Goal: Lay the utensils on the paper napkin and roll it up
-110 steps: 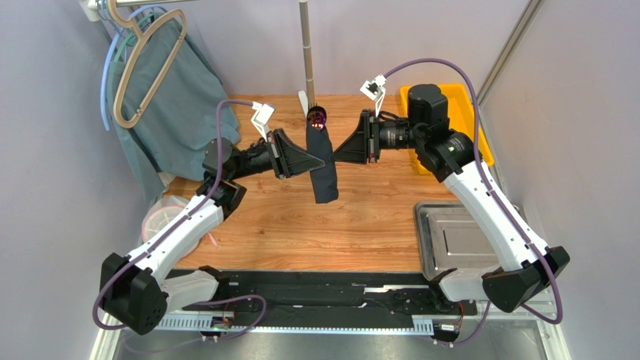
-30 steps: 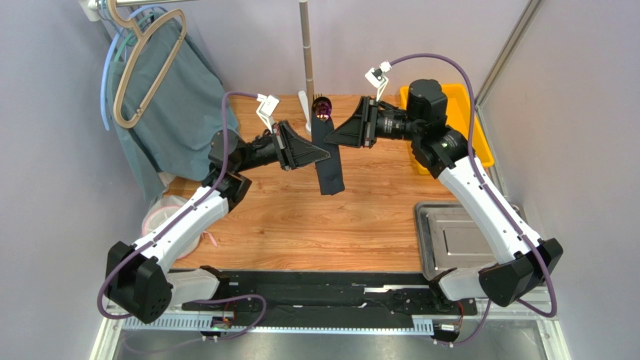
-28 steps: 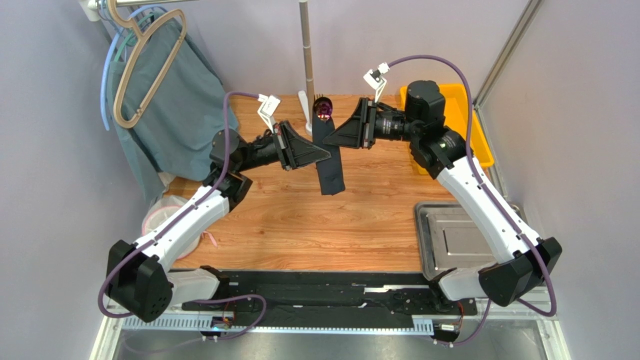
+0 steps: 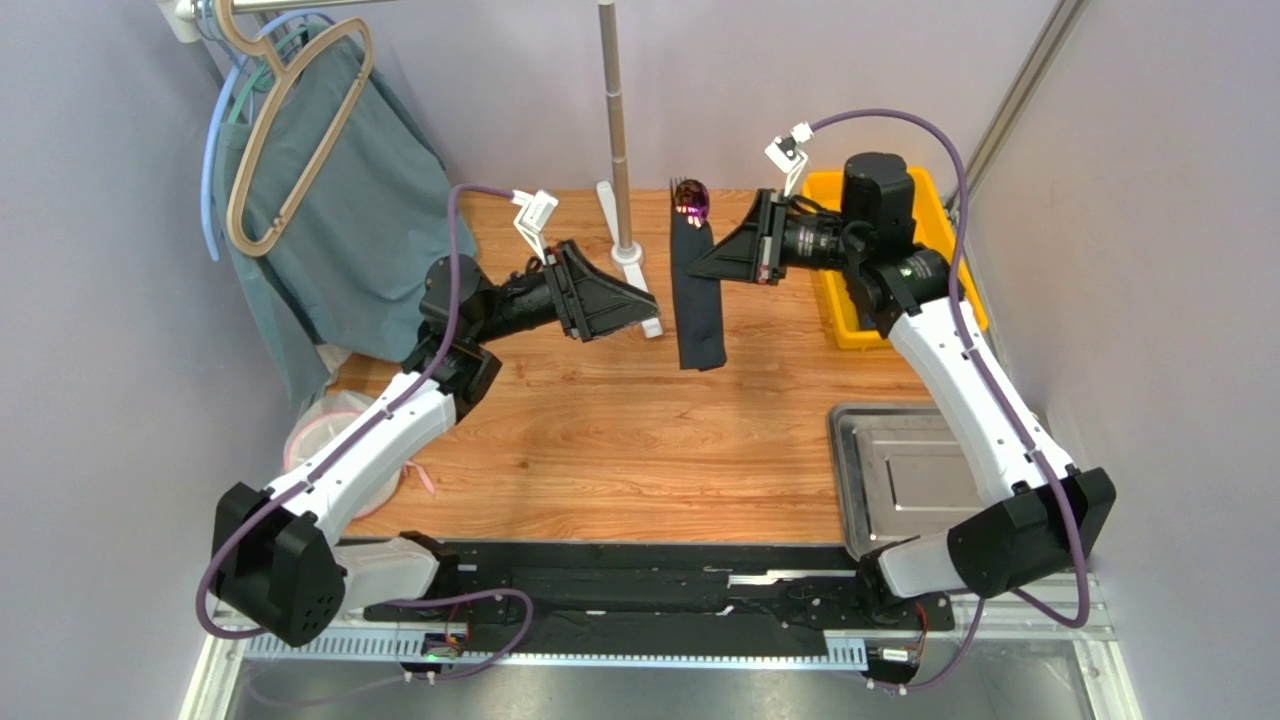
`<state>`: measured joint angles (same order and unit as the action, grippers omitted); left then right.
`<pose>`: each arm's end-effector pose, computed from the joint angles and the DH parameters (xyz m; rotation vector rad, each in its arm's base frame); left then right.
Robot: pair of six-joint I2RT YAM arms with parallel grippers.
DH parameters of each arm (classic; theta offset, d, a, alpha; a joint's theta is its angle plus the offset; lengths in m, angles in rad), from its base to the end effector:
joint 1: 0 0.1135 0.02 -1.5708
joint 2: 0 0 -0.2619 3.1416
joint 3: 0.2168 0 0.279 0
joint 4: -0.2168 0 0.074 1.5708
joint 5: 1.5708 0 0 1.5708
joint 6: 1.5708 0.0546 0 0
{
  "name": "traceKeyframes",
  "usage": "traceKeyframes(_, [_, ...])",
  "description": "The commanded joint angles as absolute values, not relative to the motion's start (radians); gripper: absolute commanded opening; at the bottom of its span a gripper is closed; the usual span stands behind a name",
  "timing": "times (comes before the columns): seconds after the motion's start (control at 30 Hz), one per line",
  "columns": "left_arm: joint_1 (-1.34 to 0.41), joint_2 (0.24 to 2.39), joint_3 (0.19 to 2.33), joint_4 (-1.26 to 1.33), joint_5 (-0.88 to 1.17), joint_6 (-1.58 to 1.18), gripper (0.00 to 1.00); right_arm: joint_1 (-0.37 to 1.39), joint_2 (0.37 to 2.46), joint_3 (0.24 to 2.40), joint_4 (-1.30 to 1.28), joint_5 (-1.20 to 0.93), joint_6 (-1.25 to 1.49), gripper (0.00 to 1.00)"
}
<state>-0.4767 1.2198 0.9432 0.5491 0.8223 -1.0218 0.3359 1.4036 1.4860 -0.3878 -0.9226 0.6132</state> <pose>0.2620 -0.1803 0.3727 0.4040 1.5890 -1.7298 0.3114 0.1548 0.4218 -0.4255 1.9882 1.4846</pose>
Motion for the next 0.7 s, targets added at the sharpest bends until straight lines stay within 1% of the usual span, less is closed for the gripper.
traceKeyframes(0.0, [-0.460, 1.161, 0.933, 0.497, 0.860, -0.933, 0.70, 0.229, 1.417, 1.548, -0.493, -1.012, 0.473, 0.00])
traceKeyframes(0.07, [-0.460, 1.147, 0.937, 0.418, 0.879, -0.849, 0.72, 0.171, 1.437, 1.555, -0.538, -1.054, 0.373, 0.00])
traceKeyframes(0.1, [-0.460, 1.131, 0.937, 0.370, 0.893, -0.822, 0.72, 0.111, 1.460, 1.575, -0.599, -1.060, 0.330, 0.00])
traceKeyframes(0.17, [-0.460, 1.115, 0.936, 0.328, 0.903, -0.755, 0.72, 0.048, 1.499, 1.604, -0.672, -1.075, 0.186, 0.00])
traceKeyframes(0.2, [-0.460, 1.100, 0.934, 0.295, 0.926, -0.730, 0.72, -0.016, 1.547, 1.652, -0.751, -1.084, 0.143, 0.00])
traceKeyframes(0.3, [-0.460, 1.082, 0.922, 0.261, 0.954, -0.678, 0.72, -0.124, 1.632, 1.736, -0.898, -1.086, -0.049, 0.00])
traceKeyframes(0.4, [-0.460, 1.069, 0.902, 0.249, 0.963, -0.646, 0.72, -0.191, 1.759, 1.885, -1.038, -1.049, -0.231, 0.00])
traceKeyframes(0.43, [-0.460, 1.066, 0.897, 0.249, 0.965, -0.635, 0.72, -0.204, 1.820, 1.963, -1.061, -1.022, -0.265, 0.00])
traceKeyframes(0.47, [-0.460, 1.065, 0.888, 0.250, 0.966, -0.631, 0.72, -0.215, 1.850, 1.994, -1.078, -1.009, -0.322, 0.00])
traceKeyframes(0.57, [-0.460, 1.062, 0.871, 0.253, 0.965, -0.627, 0.72, -0.247, 1.958, 2.115, -1.146, -0.976, -0.370, 0.00])
traceKeyframes(0.67, [-0.460, 1.060, 0.855, 0.265, 0.963, -0.624, 0.72, -0.256, 2.047, 2.181, -1.169, -0.913, -0.437, 0.00])
